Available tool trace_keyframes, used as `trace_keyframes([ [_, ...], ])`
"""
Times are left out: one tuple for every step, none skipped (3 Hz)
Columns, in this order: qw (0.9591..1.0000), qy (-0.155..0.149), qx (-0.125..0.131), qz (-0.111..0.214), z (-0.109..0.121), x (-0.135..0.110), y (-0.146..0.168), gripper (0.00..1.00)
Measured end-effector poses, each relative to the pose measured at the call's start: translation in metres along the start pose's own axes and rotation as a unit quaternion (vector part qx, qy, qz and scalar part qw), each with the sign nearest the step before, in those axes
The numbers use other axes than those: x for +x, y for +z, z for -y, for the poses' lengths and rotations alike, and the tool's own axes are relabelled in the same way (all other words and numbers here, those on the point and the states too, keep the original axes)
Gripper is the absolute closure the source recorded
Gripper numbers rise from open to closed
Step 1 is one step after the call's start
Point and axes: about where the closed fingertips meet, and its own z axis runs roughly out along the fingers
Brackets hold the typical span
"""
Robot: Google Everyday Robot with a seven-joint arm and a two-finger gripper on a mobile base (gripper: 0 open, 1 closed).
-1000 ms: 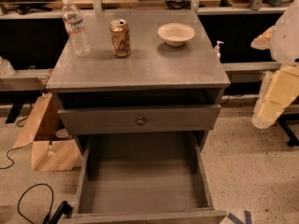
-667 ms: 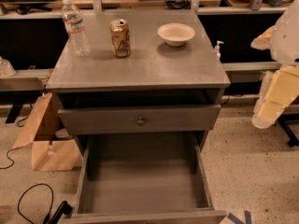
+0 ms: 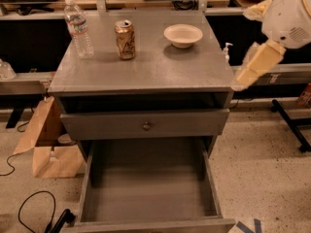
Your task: Place orange can into middle drawer
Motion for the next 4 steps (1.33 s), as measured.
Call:
trace_keyframes([
  [0.9931,0.015,0.032,0.111,0.057,-0.033,0.03,0.0],
  [0.9797,0.052,0.025,0.192,0.099,-0.069,0.08,0.0],
  [0.9797,0.052,0.024,0.192,0.099,-0.069,0.08,0.0],
  [0.9761,0.052,0.019,0.21,0.102,-0.079,0.094,0.0],
])
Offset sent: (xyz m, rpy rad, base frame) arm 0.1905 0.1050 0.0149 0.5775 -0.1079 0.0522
